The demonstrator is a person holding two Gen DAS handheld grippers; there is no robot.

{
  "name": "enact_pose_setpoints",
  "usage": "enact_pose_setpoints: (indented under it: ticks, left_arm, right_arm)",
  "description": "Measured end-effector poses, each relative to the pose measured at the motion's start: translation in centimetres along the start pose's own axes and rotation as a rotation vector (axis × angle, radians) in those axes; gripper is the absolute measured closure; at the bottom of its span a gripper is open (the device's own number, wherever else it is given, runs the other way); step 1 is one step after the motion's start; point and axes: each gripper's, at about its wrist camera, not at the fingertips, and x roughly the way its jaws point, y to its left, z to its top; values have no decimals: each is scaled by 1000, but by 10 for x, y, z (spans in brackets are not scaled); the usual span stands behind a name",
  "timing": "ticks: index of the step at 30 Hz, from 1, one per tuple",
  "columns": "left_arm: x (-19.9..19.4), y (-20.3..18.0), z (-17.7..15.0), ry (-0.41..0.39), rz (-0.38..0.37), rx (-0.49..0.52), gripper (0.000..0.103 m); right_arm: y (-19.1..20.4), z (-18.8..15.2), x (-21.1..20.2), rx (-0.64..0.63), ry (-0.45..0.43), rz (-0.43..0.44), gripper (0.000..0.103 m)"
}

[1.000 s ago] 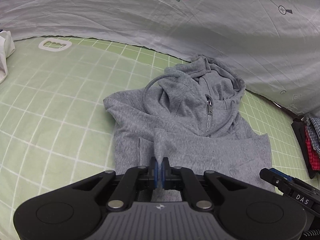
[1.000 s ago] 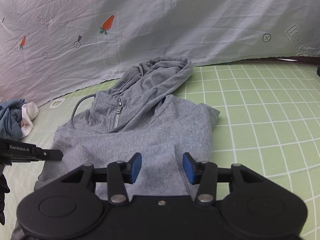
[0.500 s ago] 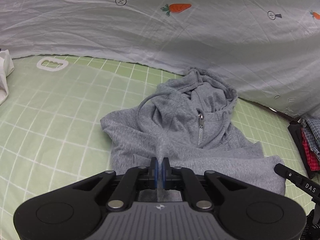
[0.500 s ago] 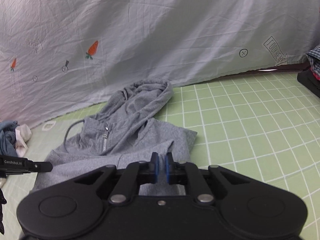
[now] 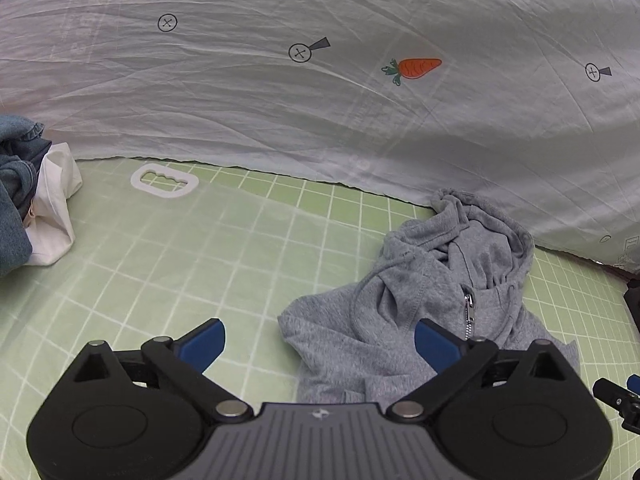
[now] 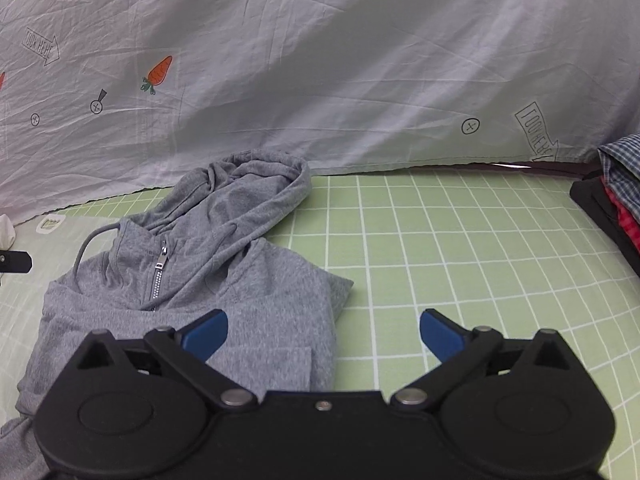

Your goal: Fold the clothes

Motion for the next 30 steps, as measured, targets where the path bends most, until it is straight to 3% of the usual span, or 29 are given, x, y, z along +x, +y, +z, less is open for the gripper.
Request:
enact_pose_setpoints:
  ticks: [6, 19, 25, 28, 30]
  left_arm:
    - [41, -12, 37, 1, -20, 38, 2]
    - [168, -77, 80, 155, -158, 273, 2]
    - [199, -128, 68, 136, -60, 538, 1]
    - [200, -127, 68, 92, 5, 530, 0]
    - [198, -120, 72, 34, 131, 497, 1]
  right_arm:
    - [1, 40, 41, 6, 13, 20, 0]
    - [-2, 100, 171, -37, 73, -58, 0]
    - [-6, 111, 198, 5, 79, -104, 0]
    - [-6, 112, 200, -52, 96, -149, 0]
    - [-9, 109, 194, -95, 94, -186, 0]
